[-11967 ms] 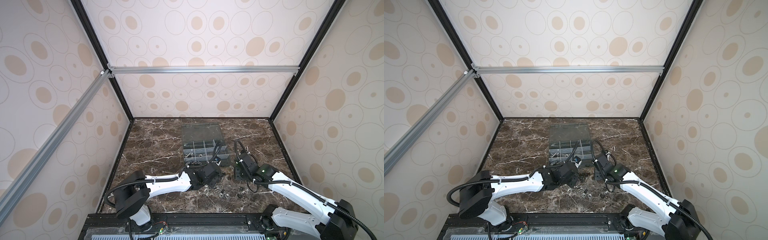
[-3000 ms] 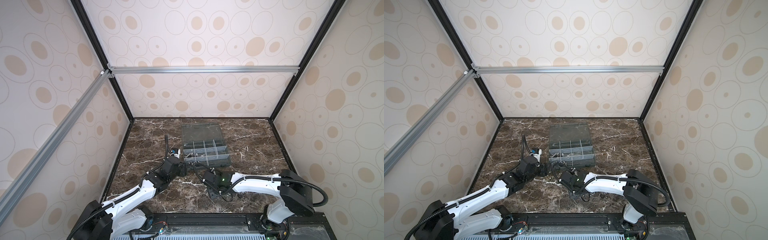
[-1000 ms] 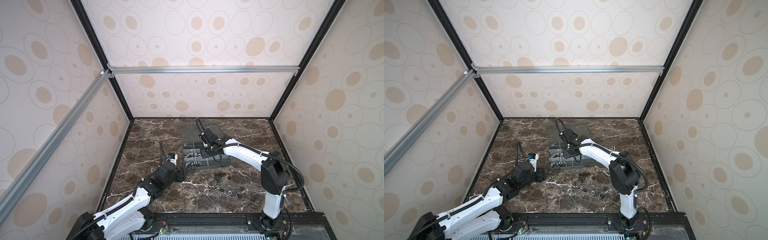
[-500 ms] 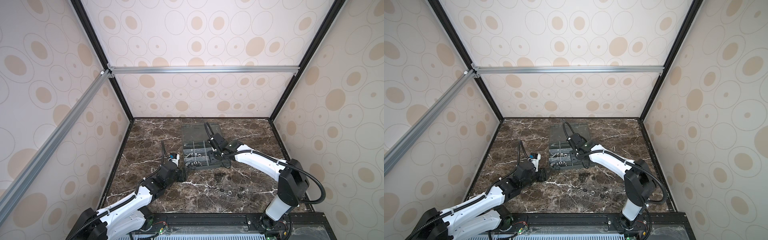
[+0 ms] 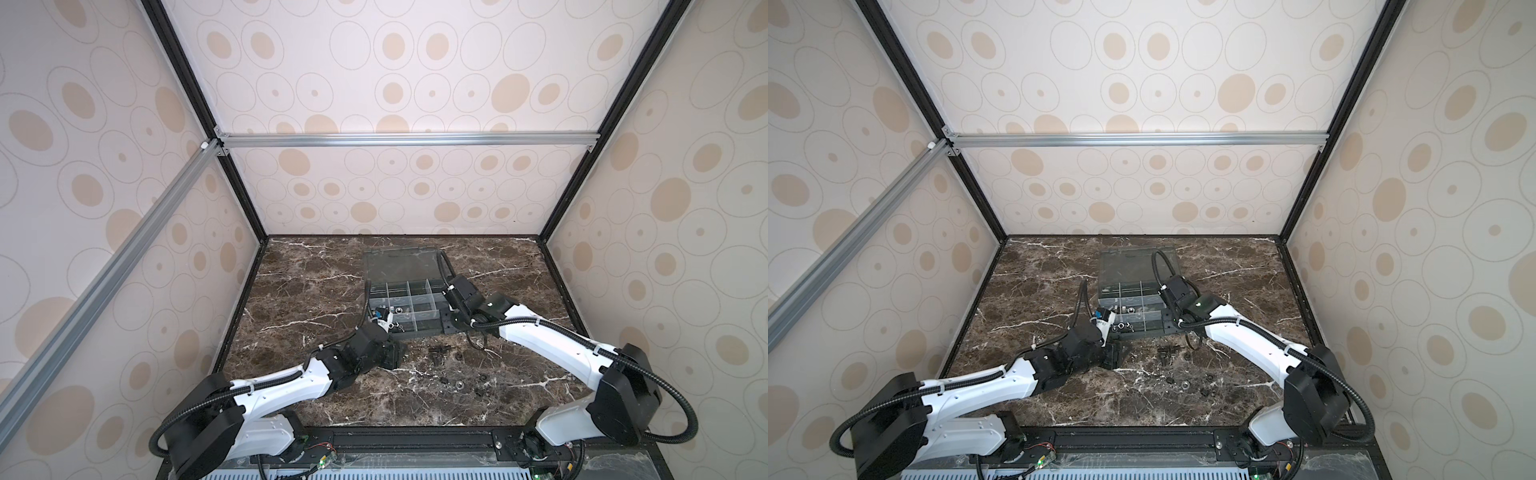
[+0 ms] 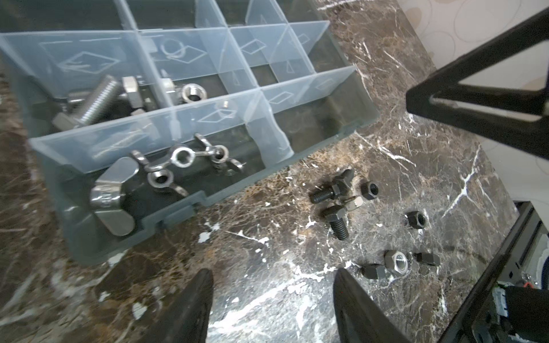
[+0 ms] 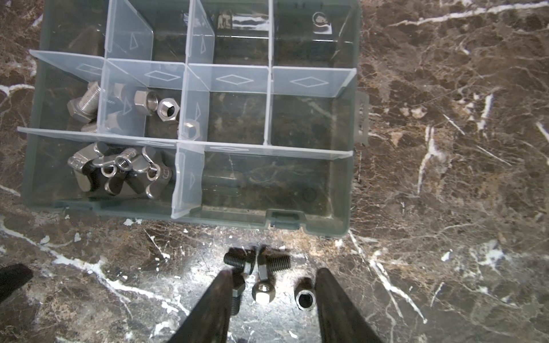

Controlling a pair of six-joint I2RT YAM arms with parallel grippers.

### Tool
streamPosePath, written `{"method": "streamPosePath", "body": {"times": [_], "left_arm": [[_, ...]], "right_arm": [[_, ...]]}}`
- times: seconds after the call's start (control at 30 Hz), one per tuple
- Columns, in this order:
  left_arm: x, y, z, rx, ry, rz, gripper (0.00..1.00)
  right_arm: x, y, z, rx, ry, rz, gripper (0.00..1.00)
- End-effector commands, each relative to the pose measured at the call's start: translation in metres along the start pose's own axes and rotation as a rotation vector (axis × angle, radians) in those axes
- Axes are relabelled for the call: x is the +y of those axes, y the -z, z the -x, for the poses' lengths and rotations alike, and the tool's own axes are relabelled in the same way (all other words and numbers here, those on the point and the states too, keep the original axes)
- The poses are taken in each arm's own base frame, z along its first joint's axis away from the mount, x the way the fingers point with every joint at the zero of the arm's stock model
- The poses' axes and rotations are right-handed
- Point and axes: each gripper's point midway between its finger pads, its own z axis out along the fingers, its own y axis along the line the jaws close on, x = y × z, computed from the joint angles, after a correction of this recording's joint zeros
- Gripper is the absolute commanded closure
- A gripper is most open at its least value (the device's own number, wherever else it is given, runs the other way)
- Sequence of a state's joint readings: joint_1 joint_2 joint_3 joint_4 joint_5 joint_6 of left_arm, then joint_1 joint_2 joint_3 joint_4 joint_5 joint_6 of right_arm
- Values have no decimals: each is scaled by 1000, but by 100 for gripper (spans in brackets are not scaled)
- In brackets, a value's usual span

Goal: Sort the screws and nuts into containers
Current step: Pick up the nut from the bottom-center of the table.

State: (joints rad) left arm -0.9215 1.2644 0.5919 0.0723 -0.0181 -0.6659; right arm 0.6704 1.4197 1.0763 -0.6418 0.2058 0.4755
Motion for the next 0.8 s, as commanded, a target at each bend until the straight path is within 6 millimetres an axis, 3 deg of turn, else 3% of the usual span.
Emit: {"method": "streamPosePath", "body": {"times": [0.0, 0.4, 0.77], "left_arm": [[-30, -8, 16, -28, -44, -42, 36], [-94, -44, -3, 74, -230, -100, 36], [-135, -79, -34, 207, -395, -125, 37]], "right_arm": [[-18, 5, -8, -5, -42, -36, 51], [-56, 21, -32, -28, -132, -80, 51], [-81, 34, -53, -52, -177, -121, 50]]}}
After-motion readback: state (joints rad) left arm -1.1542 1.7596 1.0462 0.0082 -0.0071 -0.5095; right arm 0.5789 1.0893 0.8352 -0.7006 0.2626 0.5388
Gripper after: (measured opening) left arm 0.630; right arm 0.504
